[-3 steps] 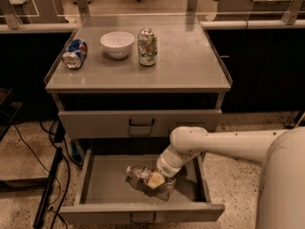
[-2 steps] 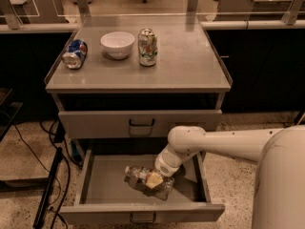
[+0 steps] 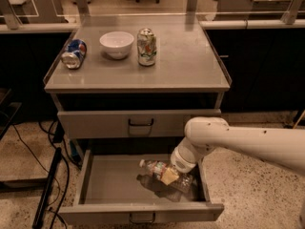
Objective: Pick water bottle from middle drawer and place on counter
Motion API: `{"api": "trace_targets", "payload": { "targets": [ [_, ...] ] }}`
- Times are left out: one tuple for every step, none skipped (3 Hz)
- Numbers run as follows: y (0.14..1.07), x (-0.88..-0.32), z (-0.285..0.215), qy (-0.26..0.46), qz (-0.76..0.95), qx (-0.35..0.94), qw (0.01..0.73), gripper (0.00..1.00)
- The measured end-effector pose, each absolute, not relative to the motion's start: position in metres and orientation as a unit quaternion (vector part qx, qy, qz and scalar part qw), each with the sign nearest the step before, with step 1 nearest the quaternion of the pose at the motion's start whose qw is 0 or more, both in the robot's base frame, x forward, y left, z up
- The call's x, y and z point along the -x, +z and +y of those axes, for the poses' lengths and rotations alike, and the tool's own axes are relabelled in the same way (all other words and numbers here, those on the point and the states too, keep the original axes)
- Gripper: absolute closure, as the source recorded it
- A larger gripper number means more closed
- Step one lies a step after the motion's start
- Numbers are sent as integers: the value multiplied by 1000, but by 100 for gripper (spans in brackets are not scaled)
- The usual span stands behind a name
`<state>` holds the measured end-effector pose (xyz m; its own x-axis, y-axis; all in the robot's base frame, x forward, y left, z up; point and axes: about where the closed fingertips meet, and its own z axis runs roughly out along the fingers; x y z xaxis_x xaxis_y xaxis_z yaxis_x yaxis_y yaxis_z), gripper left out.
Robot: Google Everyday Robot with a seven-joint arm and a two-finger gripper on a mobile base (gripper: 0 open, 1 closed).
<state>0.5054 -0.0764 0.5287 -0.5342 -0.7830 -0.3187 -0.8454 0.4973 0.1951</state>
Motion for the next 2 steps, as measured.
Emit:
{"api": "trace_targets", "payload": {
  "targets": [
    [549,-498,-98,149,874,451,106,100],
    [551,-498,-99,148,874,451,107,100]
  ]
}}
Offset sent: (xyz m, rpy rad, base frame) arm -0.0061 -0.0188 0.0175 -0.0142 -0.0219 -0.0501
